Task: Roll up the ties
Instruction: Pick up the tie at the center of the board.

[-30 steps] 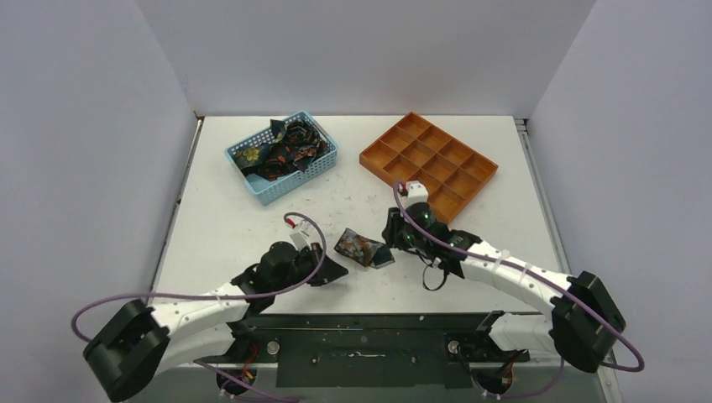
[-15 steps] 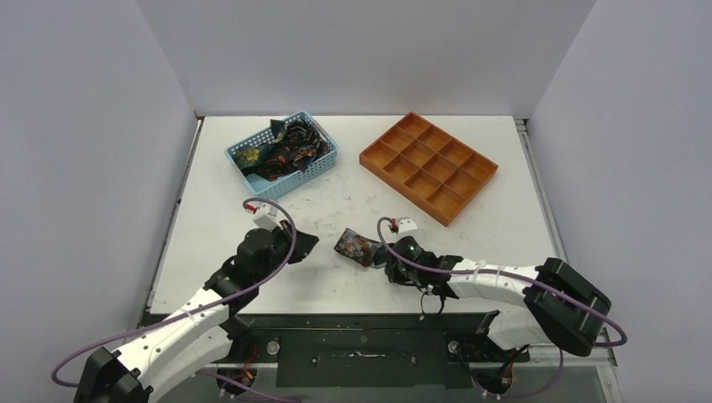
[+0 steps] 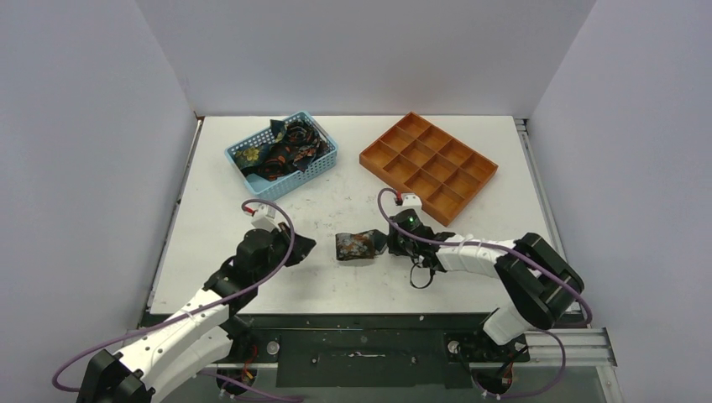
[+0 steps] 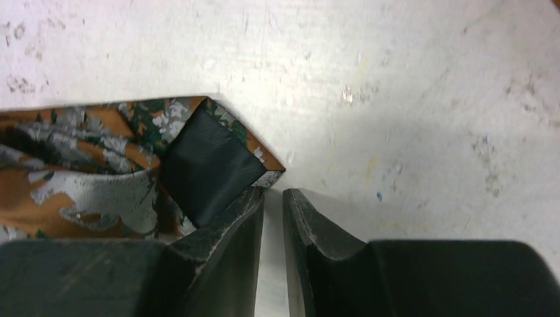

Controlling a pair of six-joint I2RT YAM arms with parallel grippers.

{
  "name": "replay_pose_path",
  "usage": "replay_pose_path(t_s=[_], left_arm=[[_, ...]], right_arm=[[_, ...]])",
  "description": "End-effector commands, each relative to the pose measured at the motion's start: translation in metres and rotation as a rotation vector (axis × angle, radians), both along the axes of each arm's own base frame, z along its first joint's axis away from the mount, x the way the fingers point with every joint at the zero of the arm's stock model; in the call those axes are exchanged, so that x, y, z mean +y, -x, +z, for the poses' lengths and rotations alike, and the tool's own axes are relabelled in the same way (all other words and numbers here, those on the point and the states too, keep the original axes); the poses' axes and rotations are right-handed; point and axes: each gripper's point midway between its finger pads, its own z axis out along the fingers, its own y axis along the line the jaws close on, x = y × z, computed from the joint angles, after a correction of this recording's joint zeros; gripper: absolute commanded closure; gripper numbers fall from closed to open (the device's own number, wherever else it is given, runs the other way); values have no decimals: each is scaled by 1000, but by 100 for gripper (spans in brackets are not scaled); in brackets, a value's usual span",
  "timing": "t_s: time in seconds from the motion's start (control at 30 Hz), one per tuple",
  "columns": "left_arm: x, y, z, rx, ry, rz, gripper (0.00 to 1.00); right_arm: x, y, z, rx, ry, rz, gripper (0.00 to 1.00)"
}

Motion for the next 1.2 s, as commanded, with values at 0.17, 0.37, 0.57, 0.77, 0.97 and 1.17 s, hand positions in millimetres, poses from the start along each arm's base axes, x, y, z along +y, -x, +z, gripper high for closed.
replay_pose_path(t_s=[0.17, 0.37, 0.57, 0.77, 0.97, 1.17], left_arm=[[5, -3, 0, -3, 38, 42, 100], [4, -10, -1, -5, 74, 64, 81], [4, -13, -1, 8, 136, 78, 30], [5, -15, -5, 19, 137, 76, 20], [1, -17, -13, 48, 139, 56, 17], [-11, -20, -21, 78, 138, 5, 9]], right_arm=[[11, -10, 41, -96, -107, -9, 71], [40, 3, 74, -139, -210, 66, 58], [60, 3, 69, -129, -199, 118, 54], [59, 5, 47, -102, -167, 129, 54], [54, 9, 29, -71, -146, 125, 54], [44, 10, 19, -57, -128, 108, 54]])
